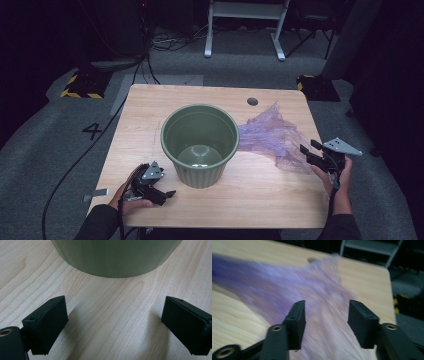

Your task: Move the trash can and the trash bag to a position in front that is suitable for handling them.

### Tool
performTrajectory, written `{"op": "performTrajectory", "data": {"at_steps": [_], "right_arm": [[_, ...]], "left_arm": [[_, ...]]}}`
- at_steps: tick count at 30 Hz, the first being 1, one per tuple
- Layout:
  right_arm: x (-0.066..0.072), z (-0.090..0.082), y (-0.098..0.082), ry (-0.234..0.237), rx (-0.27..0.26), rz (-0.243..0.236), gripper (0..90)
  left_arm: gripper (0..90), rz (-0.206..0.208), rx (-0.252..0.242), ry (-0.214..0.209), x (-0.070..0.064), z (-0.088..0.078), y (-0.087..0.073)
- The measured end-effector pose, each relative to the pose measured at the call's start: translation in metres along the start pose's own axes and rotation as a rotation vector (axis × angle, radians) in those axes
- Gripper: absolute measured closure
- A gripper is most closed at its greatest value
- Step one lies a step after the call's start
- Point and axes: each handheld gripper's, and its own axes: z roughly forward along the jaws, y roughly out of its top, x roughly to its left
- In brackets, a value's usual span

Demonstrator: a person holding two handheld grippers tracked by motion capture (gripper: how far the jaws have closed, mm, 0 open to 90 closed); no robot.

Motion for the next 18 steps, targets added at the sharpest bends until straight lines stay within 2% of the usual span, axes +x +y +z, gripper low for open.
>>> {"op": "performTrajectory", "data": {"at_steps": [2,3,5,6,7,8,9,10,11,12,13,14,15,18], "right_arm": [[0.015,0.001,0.011,0.019,-0.037,0.002,33.2],[0.022,0.004,0.017,0.045,-0.045,0.0,29.9],[0.036,0.013,0.025,0.096,-0.041,0.003,22.9],[0.036,0.013,0.025,0.096,-0.041,0.003,22.9],[0.051,0.024,0.031,0.099,-0.02,-0.012,20.0],[0.057,0.031,0.033,0.11,-0.003,-0.02,18.5],[0.057,0.031,0.033,0.11,-0.003,-0.02,18.5],[0.069,0.044,0.035,0.151,0.027,-0.043,18.3],[0.074,0.05,0.036,0.171,0.045,-0.05,18.2],[0.074,0.05,0.036,0.171,0.045,-0.05,18.2],[0.084,0.064,0.038,0.203,0.078,-0.065,17.0],[0.084,0.064,0.038,0.203,0.078,-0.065,17.0],[0.093,0.077,0.039,0.224,0.108,-0.073,16.4],[0.101,0.09,0.039,0.228,0.136,-0.087,16.2]], "left_arm": [[6.3,0.0,0.0,0.0,0.0,0.0,0.0],[6.3,0.0,0.0,0.0,0.0,0.0,0.0],[6.3,0.0,0.0,0.0,0.0,0.0,0.0],[6.3,0.0,0.0,0.0,0.0,0.0,0.0],[6.3,0.0,0.0,0.0,0.0,0.0,0.0],[6.3,0.0,0.0,0.0,0.0,0.0,0.0],[6.3,0.0,0.0,0.0,0.0,0.0,0.0],[6.2,0.0,0.0,0.0,0.0,0.0,0.0],[6.3,0.0,0.0,0.0,0.0,0.0,0.0],[6.3,0.0,0.0,0.0,0.0,0.0,0.0],[6.3,0.0,0.0,0.0,0.0,0.0,0.0],[6.3,0.0,0.0,0.0,0.0,0.0,0.0],[6.3,0.0,0.0,0.001,0.0,0.0,0.0],[6.3,0.0,0.0,0.001,0.0,0.0,0.0]]}}
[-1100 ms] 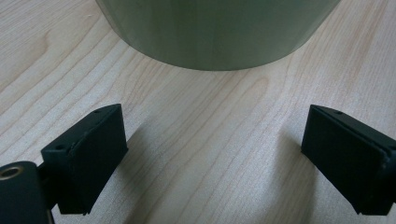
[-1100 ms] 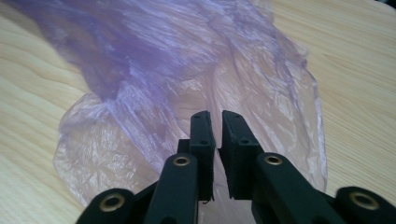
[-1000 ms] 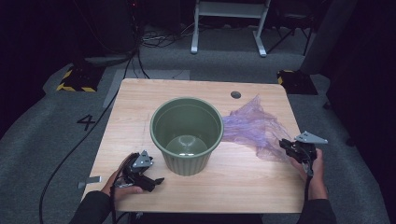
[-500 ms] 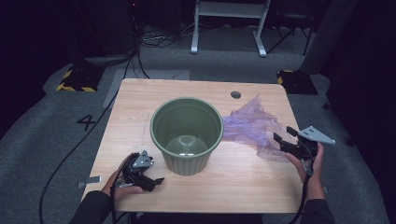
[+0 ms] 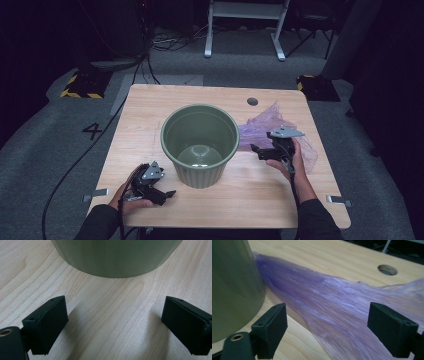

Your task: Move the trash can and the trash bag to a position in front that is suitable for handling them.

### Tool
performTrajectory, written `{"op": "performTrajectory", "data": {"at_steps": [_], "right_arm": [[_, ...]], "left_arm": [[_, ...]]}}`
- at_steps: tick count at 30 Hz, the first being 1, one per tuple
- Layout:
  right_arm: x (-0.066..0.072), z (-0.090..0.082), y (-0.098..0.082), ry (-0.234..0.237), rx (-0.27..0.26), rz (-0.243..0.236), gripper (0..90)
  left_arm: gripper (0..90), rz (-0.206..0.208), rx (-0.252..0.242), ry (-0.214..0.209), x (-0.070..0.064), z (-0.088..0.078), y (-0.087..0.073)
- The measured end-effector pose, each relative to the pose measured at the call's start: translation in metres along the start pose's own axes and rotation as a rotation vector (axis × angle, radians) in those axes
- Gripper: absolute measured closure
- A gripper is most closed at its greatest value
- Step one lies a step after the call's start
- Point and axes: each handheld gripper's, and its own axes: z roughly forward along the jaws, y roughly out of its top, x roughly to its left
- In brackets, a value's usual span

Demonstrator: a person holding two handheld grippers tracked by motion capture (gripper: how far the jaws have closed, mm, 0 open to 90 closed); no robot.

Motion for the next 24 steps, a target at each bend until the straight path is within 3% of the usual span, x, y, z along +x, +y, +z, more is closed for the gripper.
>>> {"op": "performTrajectory", "data": {"at_steps": [2,9,10,12,18,19,20,21,22,24], "right_arm": [[0.002,0.02,0.001,-0.006,0.041,0.015,16.5],[0.002,0.048,-0.005,-0.056,0.088,0.029,24.4],[0.001,0.056,-0.009,-0.069,0.118,0.038,25.5],[-0.001,0.063,-0.013,-0.076,0.147,0.052,27.6],[-0.003,0.066,-0.014,-0.072,0.146,0.048,32.2],[-0.005,0.066,-0.016,-0.038,0.136,0.074,40.0],[-0.005,0.066,-0.016,-0.038,0.136,0.074,40.0],[-0.007,0.064,-0.016,-0.036,0.137,0.071,51.6],[-0.008,0.063,-0.016,-0.039,0.138,0.073,57.4],[-0.009,0.062,-0.016,-0.042,0.138,0.08,61.9]], "left_arm": [[6.3,0.0,0.0,0.0,0.0,0.0,0.0],[6.3,0.0,0.0,0.0,0.0,0.0,0.0],[6.3,0.0,0.0,0.0,0.0,0.0,0.0],[6.4,0.0,0.0,0.0,0.0,0.0,0.0],[6.5,0.0,-0.001,0.002,0.0,0.0,0.0],[6.6,0.0,-0.001,0.003,0.0,0.0,0.0],[6.6,0.0,-0.001,0.003,0.0,0.0,0.0],[6.6,-0.001,-0.002,0.005,0.0,0.0,0.0],[6.7,-0.001,-0.002,0.006,0.0,0.0,0.0],[6.8,0.0,-0.001,0.006,-0.001,0.0,0.0]]}}
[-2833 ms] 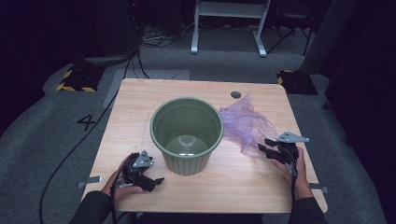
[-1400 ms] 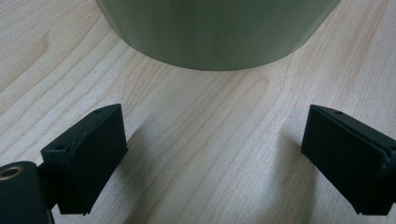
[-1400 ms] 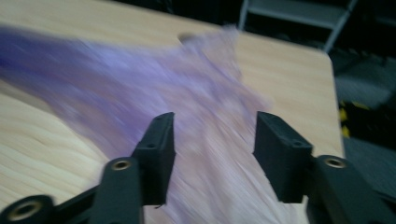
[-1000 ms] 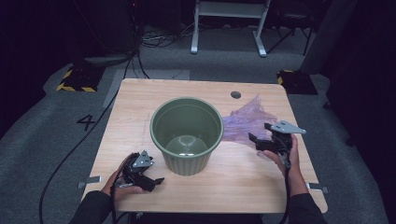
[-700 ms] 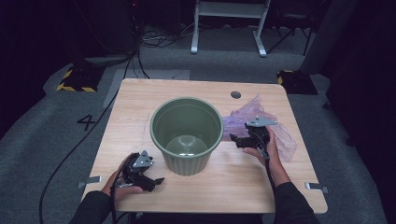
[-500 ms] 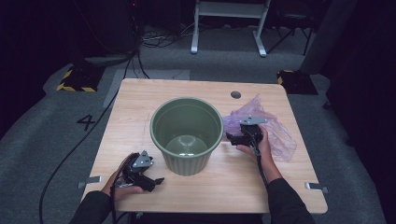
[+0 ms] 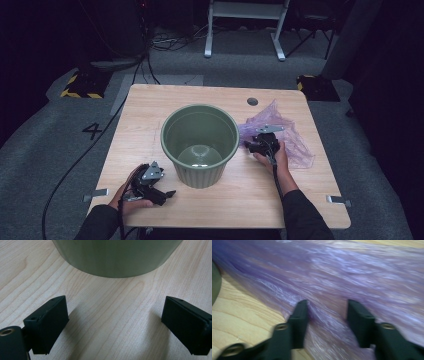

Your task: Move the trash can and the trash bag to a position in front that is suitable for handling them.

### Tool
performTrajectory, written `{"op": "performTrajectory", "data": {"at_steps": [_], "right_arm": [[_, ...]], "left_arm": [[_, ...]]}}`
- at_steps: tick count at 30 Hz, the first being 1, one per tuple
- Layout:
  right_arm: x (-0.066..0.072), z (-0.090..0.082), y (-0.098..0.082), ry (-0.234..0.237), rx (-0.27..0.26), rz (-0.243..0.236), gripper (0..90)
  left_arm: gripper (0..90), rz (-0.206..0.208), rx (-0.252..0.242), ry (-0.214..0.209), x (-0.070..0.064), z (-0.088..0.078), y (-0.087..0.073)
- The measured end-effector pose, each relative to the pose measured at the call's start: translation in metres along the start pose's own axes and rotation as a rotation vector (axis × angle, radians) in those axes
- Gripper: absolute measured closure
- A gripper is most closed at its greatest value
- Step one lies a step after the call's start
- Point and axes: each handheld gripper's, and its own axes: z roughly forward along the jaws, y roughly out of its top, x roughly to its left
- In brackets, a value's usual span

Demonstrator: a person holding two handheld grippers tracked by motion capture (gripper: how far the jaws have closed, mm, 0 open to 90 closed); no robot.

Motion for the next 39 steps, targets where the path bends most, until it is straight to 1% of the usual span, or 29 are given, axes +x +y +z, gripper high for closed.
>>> {"op": "performTrajectory", "data": {"at_steps": [1,3,5,6,7,8,10,11,12,13,14,15,17,19,20,21,22,23,27,28,30,31,32,33,34,35,36,38,39], "right_arm": [[-0.003,-0.003,-0.001,0.011,0.004,0.017,69.9],[-0.006,-0.007,-0.004,0.025,0.011,0.038,75.4],[-0.007,-0.009,-0.005,0.032,0.014,0.037,77.7],[-0.007,-0.013,-0.008,0.026,0.019,0.013,78.7],[-0.008,-0.02,-0.012,0.023,0.031,-0.028,80.2],[-0.011,-0.023,-0.014,0.02,0.04,-0.036,80.7],[-0.014,-0.027,-0.017,0.021,0.043,-0.031,81.6],[-0.023,-0.035,-0.024,0.018,0.043,-0.019,83.1],[-0.023,-0.035,-0.024,0.018,0.043,-0.019,83.1],[-0.031,-0.043,-0.03,0.018,0.045,-0.007,83.3],[-0.034,-0.047,-0.033,0.024,0.042,-0.003,83.5],[-0.034,-0.047,-0.033,0.024,0.042,-0.003,83.5],[-0.039,-0.056,-0.038,0.029,0.037,-0.005,83.1],[-0.042,-0.068,-0.043,0.04,0.021,-0.011,79.8],[-0.042,-0.068,-0.043,0.04,0.021,-0.011,79.8],[-0.042,-0.074,-0.045,0.035,0.011,-0.028,77.2],[-0.042,-0.074,-0.045,0.035,0.011,-0.028,77.2],[-0.041,-0.079,-0.046,0.048,-0.001,-0.037,75.4],[-0.037,-0.08,-0.045,0.047,0.004,-0.05,70.5],[-0.035,-0.08,-0.044,0.043,0.006,-0.065,66.6],[-0.031,-0.081,-0.041,0.038,0.001,-0.073,57.4],[-0.03,-0.083,-0.039,0.033,-0.004,-0.075,54.2],[-0.03,-0.083,-0.039,0.033,-0.004,-0.075,54.2],[-0.025,-0.088,-0.035,0.025,-0.028,-0.083,45.6],[-0.023,-0.089,-0.033,0.021,-0.037,-0.084,42.1],[-0.023,-0.089,-0.033,0.021,-0.037,-0.084,42.1],[-0.019,-0.093,-0.029,0.008,-0.064,-0.089,36.9],[-0.017,-0.094,-0.027,0.01,-0.075,-0.091,34.6],[-0.015,-0.094,-0.025,0.006,-0.086,-0.091,31.4]], "left_arm": [[6.8,0.0,-0.001,0.001,0.0,0.0,0.0],[7.0,0.0,-0.002,0.001,0.0,0.0,0.0],[7.1,0.0,-0.001,0.002,0.0,0.0,0.0],[7.1,0.0,-0.002,0.0,0.0,0.0,0.0],[7.2,0.0,-0.001,0.0,0.0,-0.001,0.0],[7.2,0.0,-0.001,0.0,0.0,-0.001,0.0],[7.2,0.001,-0.001,0.0,0.0,-0.001,0.0],[7.1,0.001,-0.001,0.0,0.0,0.0,0.0],[7.2,0.001,-0.001,0.0,0.0,0.0,0.0],[7.2,0.0,-0.001,0.0,0.0,-0.001,0.0],[7.2,0.0,-0.001,0.0,0.0,0.0,0.0],[7.2,0.0,-0.001,0.0,0.0,0.0,0.0],[7.2,0.001,-0.001,0.0,0.0,-0.001,0.0],[7.2,0.0,-0.001,0.0,0.0,0.0,0.0],[7.2,0.001,-0.001,0.0,0.0,0.0,0.0],[7.2,0.0,-0.001,0.0,0.0,0.0,0.0],[7.2,0.0,-0.001,0.0,0.0,0.0,0.0],[7.2,0.001,-0.001,0.0,0.0,0.0,0.0],[7.2,0.001,-0.001,0.0,0.0,0.0,0.0],[7.2,0.001,-0.001,0.0,0.0,0.0,0.0],[7.2,0.0,-0.001,0.0,0.0,0.0,0.0],[7.1,0.001,-0.001,0.0,0.0,0.0,0.0],[7.2,0.001,-0.001,0.0,0.0,0.0,0.0],[7.2,0.0,-0.002,0.0,0.0,0.0,0.0],[7.2,0.001,-0.001,0.0,0.0,0.0,0.0],[7.2,0.001,-0.001,0.0,0.0,0.0,0.0],[7.2,0.0,-0.001,-0.001,0.0,0.0,0.0],[7.2,0.001,-0.001,-0.002,0.0,-0.001,0.0],[7.2,0.0,-0.001,-0.002,0.0,0.0,0.0]]}}
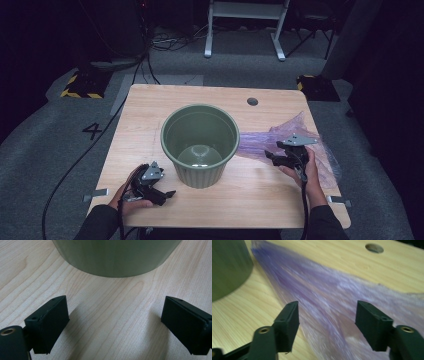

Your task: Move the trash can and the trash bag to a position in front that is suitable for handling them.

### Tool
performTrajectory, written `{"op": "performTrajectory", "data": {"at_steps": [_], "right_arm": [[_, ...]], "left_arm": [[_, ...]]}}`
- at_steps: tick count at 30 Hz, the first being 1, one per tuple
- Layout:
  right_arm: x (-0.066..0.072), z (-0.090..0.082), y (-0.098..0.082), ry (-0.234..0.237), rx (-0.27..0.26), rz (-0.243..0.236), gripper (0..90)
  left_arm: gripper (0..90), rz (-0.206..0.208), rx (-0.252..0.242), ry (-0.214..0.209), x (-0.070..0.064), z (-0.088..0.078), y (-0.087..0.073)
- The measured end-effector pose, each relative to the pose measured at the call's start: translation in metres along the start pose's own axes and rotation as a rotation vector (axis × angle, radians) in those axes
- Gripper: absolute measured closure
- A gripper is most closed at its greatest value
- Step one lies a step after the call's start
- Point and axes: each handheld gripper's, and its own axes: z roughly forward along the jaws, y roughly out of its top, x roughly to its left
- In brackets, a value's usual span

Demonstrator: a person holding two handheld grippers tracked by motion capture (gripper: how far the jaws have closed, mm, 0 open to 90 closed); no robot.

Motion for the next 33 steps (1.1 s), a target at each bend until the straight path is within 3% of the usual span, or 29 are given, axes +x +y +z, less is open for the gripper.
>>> {"op": "performTrajectory", "data": {"at_steps": [1,3,9,15,22,26,28,29,31,32,33], "right_arm": [[0.002,0.002,0.005,-0.026,-0.014,0.002,25.8],[0.003,0.008,0.007,-0.037,-0.007,0.003,23.8],[-0.008,0.036,0.003,-0.008,0.084,0.027,26.0],[-0.014,0.048,-0.003,-0.013,0.113,0.057,26.3],[-0.018,0.057,-0.009,0.023,0.137,0.083,32.3],[-0.017,0.057,-0.01,0.014,0.123,0.078,40.0],[-0.015,0.056,-0.012,0.012,0.107,0.077,52.9],[-0.015,0.056,-0.012,0.012,0.107,0.077,52.9],[-0.015,0.055,-0.013,0.006,0.098,0.087,63.8],[-0.015,0.055,-0.013,0.006,0.098,0.087,63.8],[-0.015,0.054,-0.013,0.002,0.099,0.094,71.3]], "left_arm": [[7.2,0.0,0.0,0.0,0.0,0.0,0.0],[7.2,0.0,0.0,-0.001,0.0,0.0,0.0],[7.2,0.001,0.0,0.0,0.0,0.0,0.0],[7.3,0.001,0.0,0.001,0.0,0.0,0.0],[7.7,-0.004,-0.002,0.004,-0.001,-0.001,-0.001],[7.9,-0.008,-0.003,0.009,-0.002,-0.001,-0.001],[7.9,-0.008,0.0,0.015,-0.003,-0.002,-0.002],[7.9,-0.008,0.0,0.015,-0.003,-0.002,-0.002],[7.9,-0.014,0.0,0.018,-0.004,-0.003,-0.002],[7.9,-0.014,0.0,0.018,-0.004,-0.003,-0.002],[7.9,-0.014,0.0,0.018,-0.004,-0.003,-0.002]]}}
